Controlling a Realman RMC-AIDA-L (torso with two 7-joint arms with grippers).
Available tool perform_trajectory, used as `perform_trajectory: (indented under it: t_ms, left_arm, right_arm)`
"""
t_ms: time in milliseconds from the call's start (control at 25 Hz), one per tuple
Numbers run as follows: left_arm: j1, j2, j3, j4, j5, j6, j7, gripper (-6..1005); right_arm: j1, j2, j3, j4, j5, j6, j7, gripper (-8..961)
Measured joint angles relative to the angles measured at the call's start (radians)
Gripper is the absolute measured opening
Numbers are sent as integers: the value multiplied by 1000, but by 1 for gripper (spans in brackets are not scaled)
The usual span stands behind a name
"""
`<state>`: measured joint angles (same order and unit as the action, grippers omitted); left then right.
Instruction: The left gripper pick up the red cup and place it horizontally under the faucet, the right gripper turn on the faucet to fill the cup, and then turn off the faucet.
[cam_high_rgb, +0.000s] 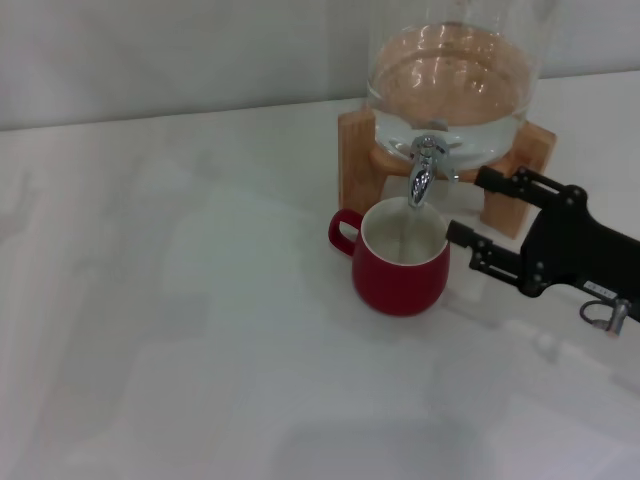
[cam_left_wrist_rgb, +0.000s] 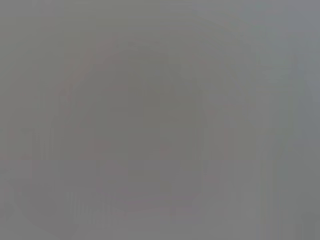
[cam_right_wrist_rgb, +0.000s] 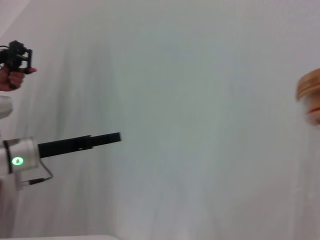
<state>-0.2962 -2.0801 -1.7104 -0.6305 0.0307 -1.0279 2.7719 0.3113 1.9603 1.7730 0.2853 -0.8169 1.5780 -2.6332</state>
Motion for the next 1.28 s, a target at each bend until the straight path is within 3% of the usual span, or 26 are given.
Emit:
perform_trajectory:
  t_ms: [280, 760, 1280]
  left_arm:
    - [-4, 0, -3, 0, 4, 0, 0, 840]
    - [-10, 0, -5, -1, 23, 0, 0, 840]
    - [-17, 0, -5, -2, 23, 3, 0, 840]
  right_arm:
    - [-10, -2, 39, 0, 1, -4, -10, 673]
    - [-6, 34, 74, 0, 4, -31, -35, 673]
    - [2, 41, 89, 0, 5, -51, -39, 673]
